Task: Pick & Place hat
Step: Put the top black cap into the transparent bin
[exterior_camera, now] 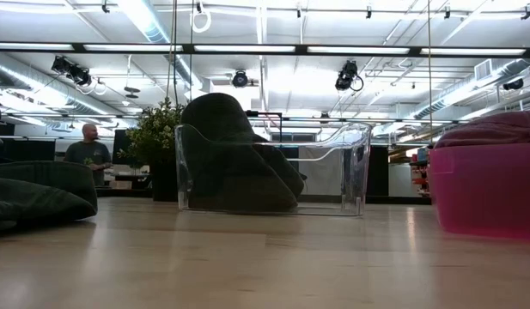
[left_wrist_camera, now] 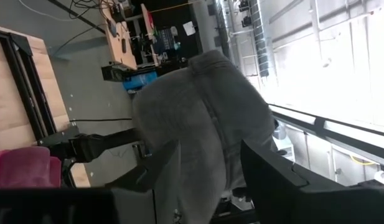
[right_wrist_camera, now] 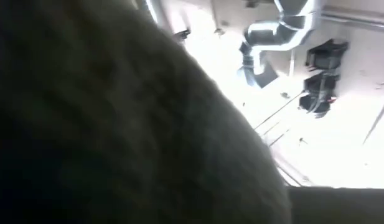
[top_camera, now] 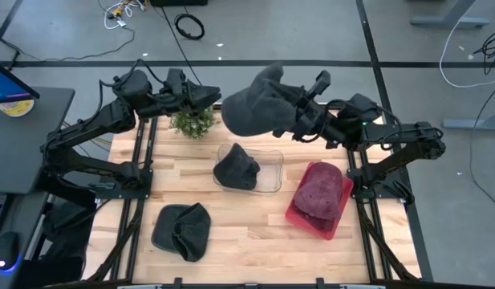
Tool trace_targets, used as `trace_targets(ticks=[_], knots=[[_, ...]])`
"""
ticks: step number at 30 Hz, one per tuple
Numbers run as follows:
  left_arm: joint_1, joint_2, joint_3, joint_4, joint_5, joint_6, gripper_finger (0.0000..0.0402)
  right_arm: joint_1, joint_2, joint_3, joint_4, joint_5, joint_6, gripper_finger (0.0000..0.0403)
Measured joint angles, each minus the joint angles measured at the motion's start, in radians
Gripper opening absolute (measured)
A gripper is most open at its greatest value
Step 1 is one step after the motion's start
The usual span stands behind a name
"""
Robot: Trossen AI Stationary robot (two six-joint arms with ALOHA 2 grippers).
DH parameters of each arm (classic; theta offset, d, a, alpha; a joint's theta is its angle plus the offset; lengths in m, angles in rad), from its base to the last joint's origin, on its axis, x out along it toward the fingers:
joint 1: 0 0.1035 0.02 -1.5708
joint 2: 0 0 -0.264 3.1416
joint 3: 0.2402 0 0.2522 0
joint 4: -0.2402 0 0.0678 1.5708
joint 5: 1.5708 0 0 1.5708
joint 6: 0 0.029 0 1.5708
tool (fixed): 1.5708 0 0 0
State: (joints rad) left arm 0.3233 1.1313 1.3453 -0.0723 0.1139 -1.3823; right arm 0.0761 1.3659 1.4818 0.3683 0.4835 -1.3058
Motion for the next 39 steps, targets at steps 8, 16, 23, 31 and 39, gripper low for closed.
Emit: trace_targets(ticks=[8,16,23,31,39], knots=[[-0.009,0.000,0.000,0.000,0.000,-0.005,0.0172,0.000,0.000,0.000,0.029,0.000,-0.049,0.0000],[-0.056,0.002,0.000,-0.036,-0.028,-0.021,0.0172,0.000,0.000,0.000,0.069,0.006,-0.049,0.0000],[-0.079,0.020,0.001,-0.023,-0.040,-0.020,0.0172,0.000,0.019,0.000,0.061,0.006,-0.013,0.0000],[-0.110,0.079,0.000,0.002,0.015,0.006,0.0171,0.000,0.050,0.000,0.047,0.007,-0.012,0.0000],[-0.112,0.070,0.000,0.045,-0.013,0.076,0.0076,0.000,0.048,0.000,0.023,0.043,0.072,0.0003]])
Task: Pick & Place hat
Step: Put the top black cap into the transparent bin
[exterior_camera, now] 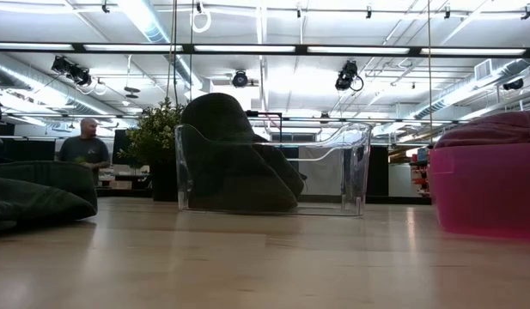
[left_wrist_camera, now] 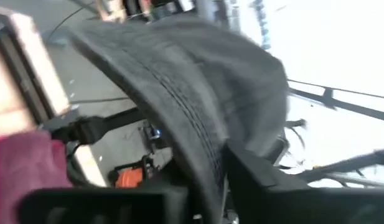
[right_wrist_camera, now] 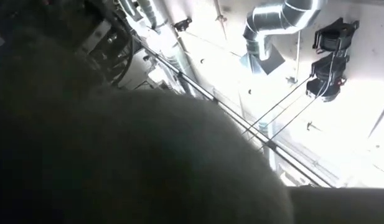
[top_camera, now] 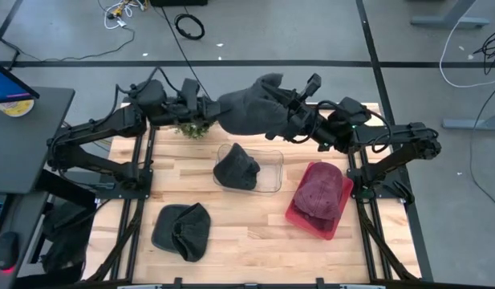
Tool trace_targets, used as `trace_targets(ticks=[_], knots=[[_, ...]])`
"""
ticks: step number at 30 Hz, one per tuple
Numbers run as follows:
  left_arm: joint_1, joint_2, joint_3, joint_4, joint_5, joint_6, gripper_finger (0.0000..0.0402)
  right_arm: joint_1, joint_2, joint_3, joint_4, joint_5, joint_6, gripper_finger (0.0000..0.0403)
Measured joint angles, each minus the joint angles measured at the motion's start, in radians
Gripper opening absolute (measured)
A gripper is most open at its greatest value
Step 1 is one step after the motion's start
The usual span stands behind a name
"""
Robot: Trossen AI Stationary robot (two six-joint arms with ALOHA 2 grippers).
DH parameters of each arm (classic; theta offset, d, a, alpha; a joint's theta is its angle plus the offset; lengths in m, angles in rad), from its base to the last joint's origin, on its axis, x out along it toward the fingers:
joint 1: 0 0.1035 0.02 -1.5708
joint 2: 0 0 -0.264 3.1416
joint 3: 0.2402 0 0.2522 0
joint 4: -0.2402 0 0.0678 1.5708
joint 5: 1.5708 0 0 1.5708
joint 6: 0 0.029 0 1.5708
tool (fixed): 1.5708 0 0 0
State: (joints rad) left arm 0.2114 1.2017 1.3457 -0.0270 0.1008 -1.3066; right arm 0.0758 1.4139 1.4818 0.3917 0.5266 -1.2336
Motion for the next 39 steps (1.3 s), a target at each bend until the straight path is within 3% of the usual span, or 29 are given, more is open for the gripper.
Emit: trace_targets(ticks=[3,10,17,23,27,32,39], knots=[[0.000,-0.001,0.001,0.061,0.004,0.031,0.0018,0.000,0.000,0.000,-0.020,0.001,0.044,0.0007],[0.000,-0.001,0.001,0.135,0.006,0.062,0.0012,0.008,0.000,0.000,-0.050,0.004,0.253,0.0060],[0.000,-0.011,0.000,0.156,0.007,0.063,0.0012,0.042,0.000,0.000,-0.053,0.024,0.360,0.0174],[0.000,-0.026,-0.001,0.168,0.011,0.084,0.0012,0.089,0.000,0.000,-0.052,0.224,0.361,0.0273],[0.001,-0.048,-0.001,0.172,0.007,0.090,0.0012,0.116,-0.007,0.000,-0.044,0.329,0.322,0.0312],[0.001,-0.079,-0.001,0.169,0.009,0.092,0.0012,0.149,-0.024,0.000,-0.044,0.443,0.229,0.0324],[0.001,-0.125,0.000,0.177,0.019,0.092,0.0012,0.165,-0.042,0.000,-0.096,0.660,0.204,0.0308]])
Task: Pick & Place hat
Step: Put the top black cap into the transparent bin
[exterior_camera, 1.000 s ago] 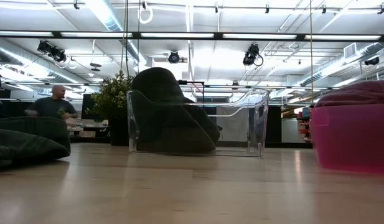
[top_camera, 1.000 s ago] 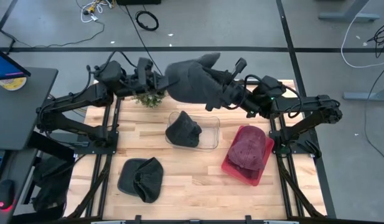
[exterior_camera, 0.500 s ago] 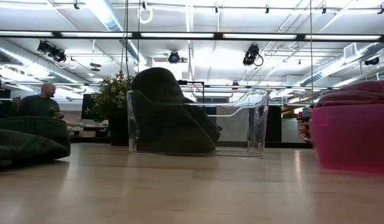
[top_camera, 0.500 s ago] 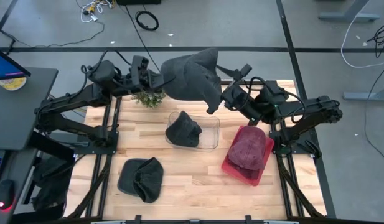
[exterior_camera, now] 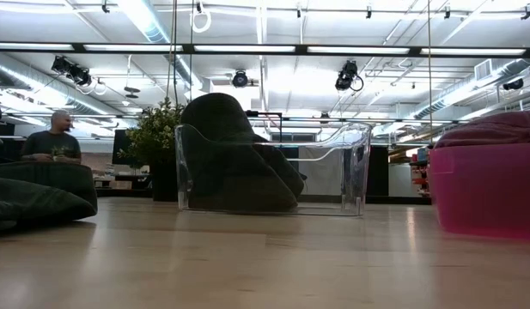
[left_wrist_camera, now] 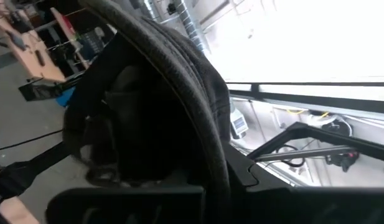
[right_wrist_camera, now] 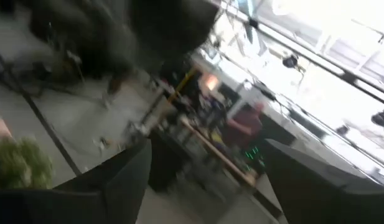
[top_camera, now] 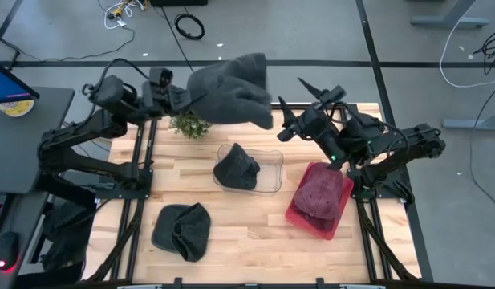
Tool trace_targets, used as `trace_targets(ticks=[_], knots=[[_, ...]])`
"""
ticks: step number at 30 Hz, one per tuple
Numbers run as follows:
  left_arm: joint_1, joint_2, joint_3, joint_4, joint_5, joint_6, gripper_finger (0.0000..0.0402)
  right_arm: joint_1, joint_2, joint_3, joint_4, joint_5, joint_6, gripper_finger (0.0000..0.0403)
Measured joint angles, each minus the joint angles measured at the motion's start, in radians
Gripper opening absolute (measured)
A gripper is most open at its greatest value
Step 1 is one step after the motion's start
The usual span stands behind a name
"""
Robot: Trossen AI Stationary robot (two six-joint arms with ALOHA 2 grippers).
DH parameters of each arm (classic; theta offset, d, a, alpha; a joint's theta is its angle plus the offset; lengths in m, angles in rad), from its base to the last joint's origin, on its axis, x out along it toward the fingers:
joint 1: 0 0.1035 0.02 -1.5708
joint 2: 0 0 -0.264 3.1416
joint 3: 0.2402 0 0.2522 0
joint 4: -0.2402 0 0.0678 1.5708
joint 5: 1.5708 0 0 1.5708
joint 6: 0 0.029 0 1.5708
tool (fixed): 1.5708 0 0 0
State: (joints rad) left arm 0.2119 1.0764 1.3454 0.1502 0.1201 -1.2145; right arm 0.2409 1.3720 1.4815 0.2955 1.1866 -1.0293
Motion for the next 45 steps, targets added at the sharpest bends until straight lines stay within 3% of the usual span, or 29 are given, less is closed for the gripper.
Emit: trace_targets(ticks=[7,12,14,18,21,24,29,35,40,45], knots=[[0.000,-0.038,0.001,-0.007,0.032,0.023,0.0012,-0.010,-0.001,0.000,-0.283,0.168,0.166,0.0283],[0.000,-0.046,0.001,-0.030,0.143,0.057,0.0012,-0.032,-0.024,-0.001,-0.600,0.187,0.577,0.0259],[0.000,-0.046,0.001,-0.085,0.179,0.073,0.0012,-0.046,-0.041,-0.001,-0.735,0.143,0.810,0.0244],[0.000,-0.043,0.001,-0.265,0.191,0.110,0.0012,-0.086,-0.094,-0.001,-0.955,-0.053,1.268,0.0201],[0.000,-0.024,0.001,-0.401,0.165,0.159,0.0012,-0.118,-0.121,-0.001,-1.035,-0.180,1.447,0.0161],[0.000,0.014,0.000,-0.508,0.166,0.245,0.0012,-0.135,-0.130,-0.001,-1.043,-0.250,1.469,0.0119],[-0.011,0.107,0.001,-0.626,0.243,0.549,0.0012,-0.140,-0.128,-0.001,-1.038,-0.307,1.440,0.0062],[-0.023,0.235,0.000,-0.757,0.239,0.681,0.0012,-0.140,-0.126,-0.001,-1.037,-0.313,1.440,0.0013],[-0.052,0.311,0.033,-0.793,0.205,0.764,0.0011,-0.140,-0.126,-0.001,-1.037,-0.316,1.440,0.0007],[-0.072,0.403,0.191,-1.055,0.138,0.860,0.0011,-0.140,-0.125,-0.001,-1.036,-0.331,1.440,0.0015]])
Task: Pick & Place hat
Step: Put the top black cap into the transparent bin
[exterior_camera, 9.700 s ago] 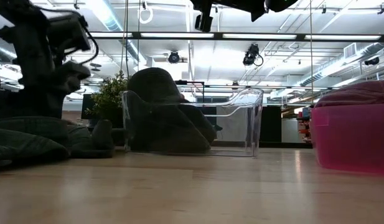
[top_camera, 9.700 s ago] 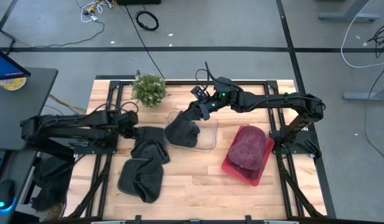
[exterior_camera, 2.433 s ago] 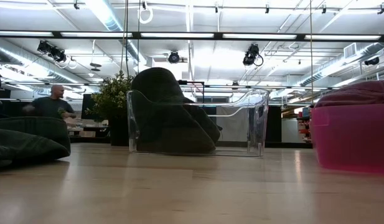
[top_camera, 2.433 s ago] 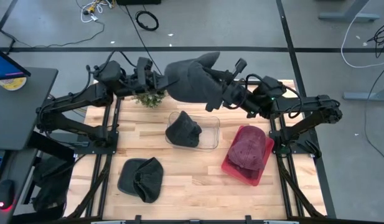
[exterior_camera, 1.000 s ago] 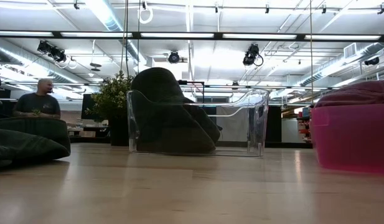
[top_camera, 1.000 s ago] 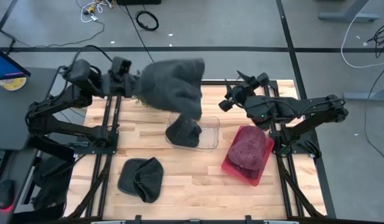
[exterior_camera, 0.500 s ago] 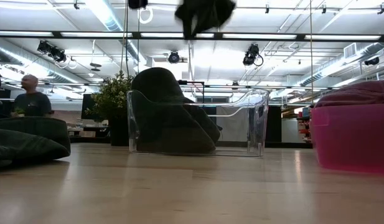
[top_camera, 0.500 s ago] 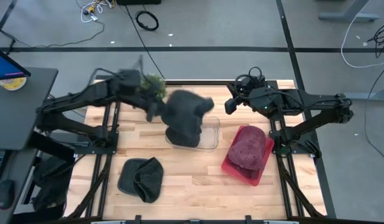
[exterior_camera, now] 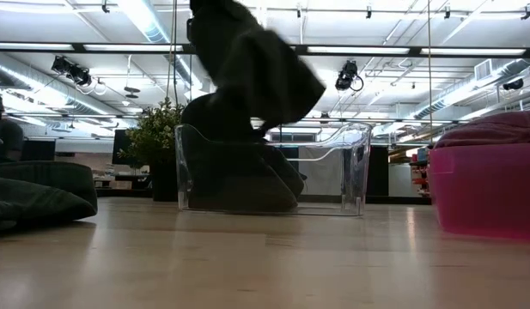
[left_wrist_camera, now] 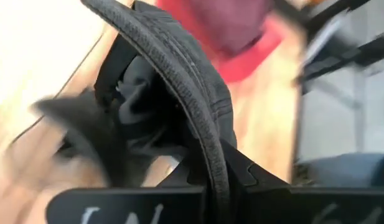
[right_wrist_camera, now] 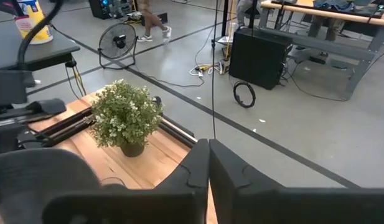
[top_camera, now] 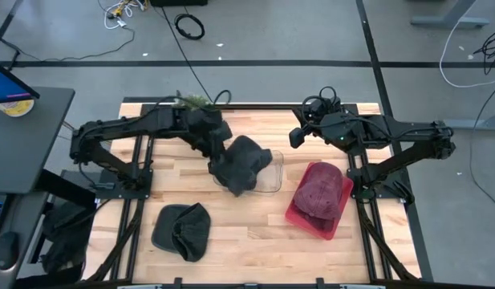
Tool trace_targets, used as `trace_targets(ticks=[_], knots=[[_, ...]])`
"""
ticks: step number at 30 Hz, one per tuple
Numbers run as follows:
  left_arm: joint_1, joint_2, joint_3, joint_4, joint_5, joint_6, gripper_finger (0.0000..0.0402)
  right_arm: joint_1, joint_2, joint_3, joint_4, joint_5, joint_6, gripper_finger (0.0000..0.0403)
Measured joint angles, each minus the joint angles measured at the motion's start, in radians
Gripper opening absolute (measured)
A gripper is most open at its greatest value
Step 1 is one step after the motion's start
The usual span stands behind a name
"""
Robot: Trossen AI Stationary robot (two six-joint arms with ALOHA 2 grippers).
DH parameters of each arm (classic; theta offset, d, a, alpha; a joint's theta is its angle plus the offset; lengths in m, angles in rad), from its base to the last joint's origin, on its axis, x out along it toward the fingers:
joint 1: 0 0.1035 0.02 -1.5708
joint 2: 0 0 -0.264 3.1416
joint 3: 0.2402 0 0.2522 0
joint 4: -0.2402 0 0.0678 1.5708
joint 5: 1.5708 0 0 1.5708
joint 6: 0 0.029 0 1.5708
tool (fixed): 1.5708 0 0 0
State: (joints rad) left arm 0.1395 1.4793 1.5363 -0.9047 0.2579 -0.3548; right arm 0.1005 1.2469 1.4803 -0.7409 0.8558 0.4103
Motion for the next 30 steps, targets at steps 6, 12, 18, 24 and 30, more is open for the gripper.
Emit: trace_targets(ticks=[6,12,18,24,30], knots=[[-0.015,0.141,0.193,-0.204,-0.134,0.058,0.0011,-0.001,0.000,0.000,0.001,-0.010,-0.001,0.0004],[-0.057,0.260,0.287,-0.229,-0.133,0.140,0.0011,-0.001,0.001,0.000,0.000,-0.011,-0.004,0.0007],[-0.100,0.347,0.291,-0.343,-0.147,0.220,0.0011,-0.001,0.001,-0.020,0.004,-0.010,-0.004,0.0008],[-0.104,0.391,0.290,-0.292,-0.176,0.144,0.0011,-0.001,0.002,-0.050,0.021,-0.017,0.001,0.0004],[-0.090,0.405,0.290,-0.240,-0.205,-0.008,0.0012,-0.001,0.001,-0.052,0.042,-0.035,-0.002,0.0008]])
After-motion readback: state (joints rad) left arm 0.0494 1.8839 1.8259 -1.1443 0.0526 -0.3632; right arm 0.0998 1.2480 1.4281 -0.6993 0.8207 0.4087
